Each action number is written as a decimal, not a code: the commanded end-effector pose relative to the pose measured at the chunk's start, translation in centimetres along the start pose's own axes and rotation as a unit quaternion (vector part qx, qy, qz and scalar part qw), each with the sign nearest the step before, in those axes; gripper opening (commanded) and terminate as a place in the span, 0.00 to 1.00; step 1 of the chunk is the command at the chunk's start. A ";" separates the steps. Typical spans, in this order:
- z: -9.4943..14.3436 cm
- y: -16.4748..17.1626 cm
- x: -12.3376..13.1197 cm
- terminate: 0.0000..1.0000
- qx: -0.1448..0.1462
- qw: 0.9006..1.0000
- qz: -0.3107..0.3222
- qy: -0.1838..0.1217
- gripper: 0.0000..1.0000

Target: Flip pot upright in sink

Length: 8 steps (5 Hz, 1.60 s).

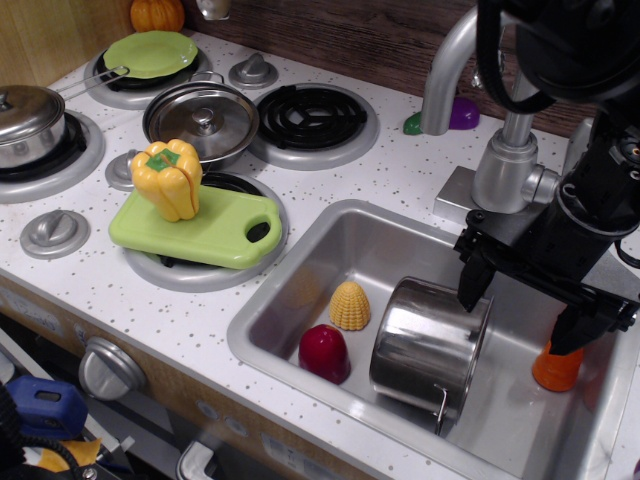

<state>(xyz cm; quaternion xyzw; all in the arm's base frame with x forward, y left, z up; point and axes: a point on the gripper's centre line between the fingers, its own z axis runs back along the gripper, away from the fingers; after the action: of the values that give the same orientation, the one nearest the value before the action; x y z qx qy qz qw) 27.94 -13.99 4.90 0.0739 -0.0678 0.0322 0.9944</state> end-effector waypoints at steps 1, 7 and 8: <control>0.0 0.0 0.0 0.00 0.000 1.000 0.000 0.000 1.00; -5.2 1.2 -0.2 0.00 0.214 0.965 -0.132 -0.080 1.00; -5.2 2.1 0.2 0.00 0.221 0.962 -0.143 -0.078 1.00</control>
<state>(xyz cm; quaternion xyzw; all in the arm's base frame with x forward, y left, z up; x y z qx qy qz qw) 28.28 -10.71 -0.65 0.3140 -0.1112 -0.1141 0.9359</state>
